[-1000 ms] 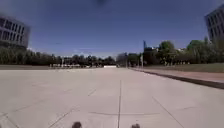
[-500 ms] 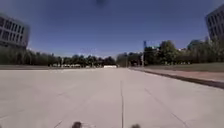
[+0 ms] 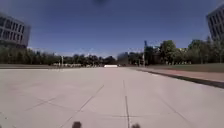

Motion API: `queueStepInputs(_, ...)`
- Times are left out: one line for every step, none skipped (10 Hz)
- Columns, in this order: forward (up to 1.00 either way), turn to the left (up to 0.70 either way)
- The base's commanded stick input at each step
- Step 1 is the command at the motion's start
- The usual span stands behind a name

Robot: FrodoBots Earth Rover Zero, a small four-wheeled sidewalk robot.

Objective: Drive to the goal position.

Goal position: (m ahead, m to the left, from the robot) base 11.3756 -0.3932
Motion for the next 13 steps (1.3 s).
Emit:
queueStepInputs(0.85,0.04)
queueStepInputs(0.85,0.04)
queueStepInputs(0.85,0.04)
queueStepInputs(0.85,0.04)
queueStepInputs(0.85,0.04)
queueStepInputs(0.85,0.04)
queueStepInputs(0.85,0.04)
queueStepInputs(0.85,0.04)
queueStepInputs(0.85,0.04)
queueStepInputs(0.85,0.04)
queueStepInputs(0.85,0.04)
queueStepInputs(0.85,0.04)
queueStepInputs(0.85,0.04)
